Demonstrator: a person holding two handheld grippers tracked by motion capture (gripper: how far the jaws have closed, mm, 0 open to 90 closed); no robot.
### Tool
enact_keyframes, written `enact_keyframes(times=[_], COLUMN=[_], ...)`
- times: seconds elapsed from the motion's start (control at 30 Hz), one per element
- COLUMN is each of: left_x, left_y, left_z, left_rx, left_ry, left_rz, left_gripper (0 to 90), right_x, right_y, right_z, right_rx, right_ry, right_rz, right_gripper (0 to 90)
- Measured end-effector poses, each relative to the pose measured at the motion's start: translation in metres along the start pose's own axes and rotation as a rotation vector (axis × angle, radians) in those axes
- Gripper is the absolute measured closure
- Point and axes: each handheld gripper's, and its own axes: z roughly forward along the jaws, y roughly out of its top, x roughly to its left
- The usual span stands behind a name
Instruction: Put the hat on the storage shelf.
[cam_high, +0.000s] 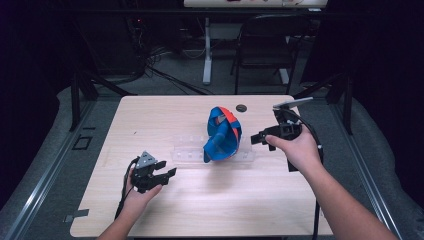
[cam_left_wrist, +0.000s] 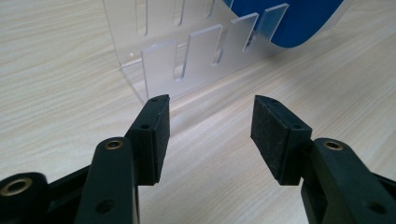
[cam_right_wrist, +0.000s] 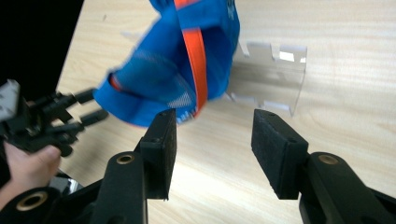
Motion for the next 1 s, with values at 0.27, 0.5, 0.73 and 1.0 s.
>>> enact_keyframes(times=[0.27,0.5,0.73,1.0], left_x=[0.004,0.008,0.011,0.008], left_y=[-0.007,-0.011,-0.014,-0.016], left_z=[-0.008,-0.007,-0.004,0.001], left_rx=[0.014,0.018,0.027,0.041], left_ry=[0.004,0.017,0.025,0.025], left_rz=[-0.009,-0.017,-0.022,0.009], left_gripper=[47.0,47.0,47.0,47.2], right_x=[-0.020,-0.040,-0.052,-0.062], right_y=[-0.047,-0.089,-0.116,-0.138], right_z=[0.021,0.040,0.059,0.078], right_rx=[-0.010,-0.016,-0.072,-0.204], right_ry=[-0.027,-0.009,-0.046,-0.069], right_rz=[-0.041,-0.066,-0.083,-0.071], right_gripper=[49.6,47.9,47.9,52.5])
